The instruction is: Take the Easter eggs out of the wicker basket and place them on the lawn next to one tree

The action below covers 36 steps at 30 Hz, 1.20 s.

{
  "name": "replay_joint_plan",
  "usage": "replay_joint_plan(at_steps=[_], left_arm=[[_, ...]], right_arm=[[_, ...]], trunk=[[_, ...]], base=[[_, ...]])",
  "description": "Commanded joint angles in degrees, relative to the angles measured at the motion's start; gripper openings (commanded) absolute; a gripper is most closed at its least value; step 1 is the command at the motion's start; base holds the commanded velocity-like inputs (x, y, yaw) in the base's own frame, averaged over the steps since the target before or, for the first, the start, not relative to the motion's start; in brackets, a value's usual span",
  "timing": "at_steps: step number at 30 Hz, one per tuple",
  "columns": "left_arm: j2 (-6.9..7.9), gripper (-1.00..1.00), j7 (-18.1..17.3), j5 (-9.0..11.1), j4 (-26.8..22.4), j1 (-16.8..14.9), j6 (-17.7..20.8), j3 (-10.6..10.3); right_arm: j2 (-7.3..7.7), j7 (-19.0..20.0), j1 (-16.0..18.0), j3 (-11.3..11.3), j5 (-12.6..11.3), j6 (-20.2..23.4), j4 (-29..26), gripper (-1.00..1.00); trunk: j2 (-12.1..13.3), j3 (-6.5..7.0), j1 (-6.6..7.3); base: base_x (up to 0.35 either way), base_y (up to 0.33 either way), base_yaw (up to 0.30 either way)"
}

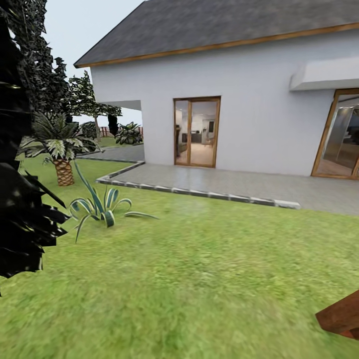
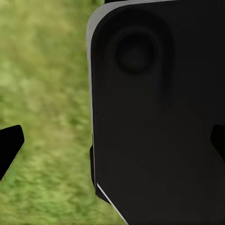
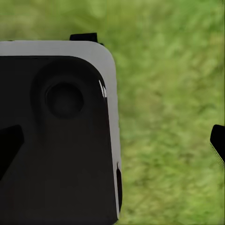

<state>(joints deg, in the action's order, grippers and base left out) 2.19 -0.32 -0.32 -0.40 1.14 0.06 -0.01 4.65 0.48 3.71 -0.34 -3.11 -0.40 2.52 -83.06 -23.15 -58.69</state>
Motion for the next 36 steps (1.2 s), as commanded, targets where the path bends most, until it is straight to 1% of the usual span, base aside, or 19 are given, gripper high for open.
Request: replay_joint_plan(at_steps=[1, 31, 36], left_arm=[[0.01, 1.0, -0.03, -0.03, -0.04, 0.0, -0.02, 0.0], [0.01, 1.0, -0.03, -0.03, -0.04, 0.0, 0.0, -0.07], [0.01, 1.0, -0.03, -0.03, -0.04, 0.0, 0.02, -0.08]], right_arm=[[0.0, 0.05, 0.07, -0.01, -0.32, -0.04, 0.12, 1.0], [0.0, 0.05, 0.07, -0.01, -0.29, -0.04, 0.12, 1.0], [0.0, 0.05, 0.07, -0.01, -0.24, -0.04, 0.12, 1.0]], trunk=[[-0.02, -0.05, -0.04], [-0.02, -0.05, -0.04], [-0.02, -0.05, -0.04]], base=[[0.336, 0.0, 0.0], [0.336, 0.0, 0.0], [0.336, 0.0, 0.094]])
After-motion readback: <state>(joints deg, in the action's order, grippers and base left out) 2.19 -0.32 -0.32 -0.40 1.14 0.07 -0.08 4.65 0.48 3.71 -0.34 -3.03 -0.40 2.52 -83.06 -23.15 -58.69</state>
